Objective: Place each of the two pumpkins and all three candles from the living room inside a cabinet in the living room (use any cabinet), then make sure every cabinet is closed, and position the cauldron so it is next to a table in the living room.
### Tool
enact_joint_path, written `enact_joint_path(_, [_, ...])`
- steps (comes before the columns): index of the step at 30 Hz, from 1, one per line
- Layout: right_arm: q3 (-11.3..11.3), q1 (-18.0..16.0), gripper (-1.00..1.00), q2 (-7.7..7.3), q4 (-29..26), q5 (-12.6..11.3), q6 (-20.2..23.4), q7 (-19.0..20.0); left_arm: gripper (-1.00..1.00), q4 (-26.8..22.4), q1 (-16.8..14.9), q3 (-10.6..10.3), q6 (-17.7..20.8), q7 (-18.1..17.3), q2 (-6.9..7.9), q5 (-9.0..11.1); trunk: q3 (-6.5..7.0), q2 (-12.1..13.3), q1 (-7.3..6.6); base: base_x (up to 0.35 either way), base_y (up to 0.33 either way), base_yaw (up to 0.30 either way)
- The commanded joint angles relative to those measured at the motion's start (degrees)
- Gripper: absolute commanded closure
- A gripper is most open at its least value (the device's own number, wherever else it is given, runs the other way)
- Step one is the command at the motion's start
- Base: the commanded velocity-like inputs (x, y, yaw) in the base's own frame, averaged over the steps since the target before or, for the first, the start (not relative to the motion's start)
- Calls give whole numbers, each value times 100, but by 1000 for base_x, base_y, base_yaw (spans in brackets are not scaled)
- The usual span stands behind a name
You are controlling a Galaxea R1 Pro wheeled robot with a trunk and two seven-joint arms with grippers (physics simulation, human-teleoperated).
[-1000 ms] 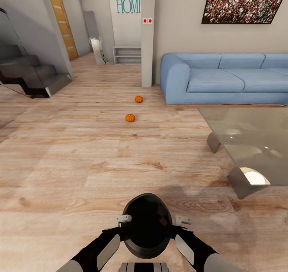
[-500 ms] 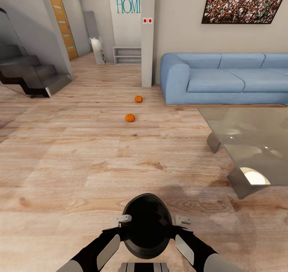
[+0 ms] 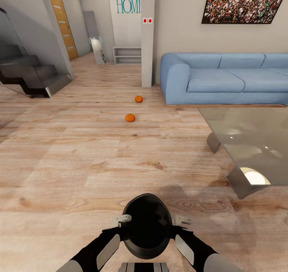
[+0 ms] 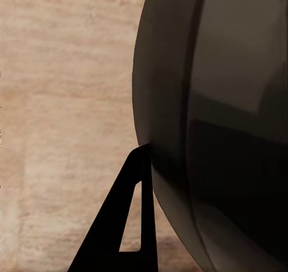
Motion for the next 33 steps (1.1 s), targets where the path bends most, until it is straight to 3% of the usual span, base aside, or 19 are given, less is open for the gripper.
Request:
enact_joint_path(1, [34,-1,100,-9,354,-2,24,-67,100,-14,-5,-30,10,51,5,32,-4,0,1,0,0,0])
enact_joint_path(12, [34,-1,100,9,348,2,24,-67,100,-52,-5,9,10,51,34,33,-4,0,1,0,0,0])
enact_joint_path(15, [34,-1,100,4,345,1,21,-67,100,-52,-5,14,10,51,44,33,62,4,-6,0,0,0])
enact_joint_path(33, [34,-1,100,-12,285,4,-1,-55,100,-57,-4,23,10,51,58,33,385,725,-402,0,0,0])
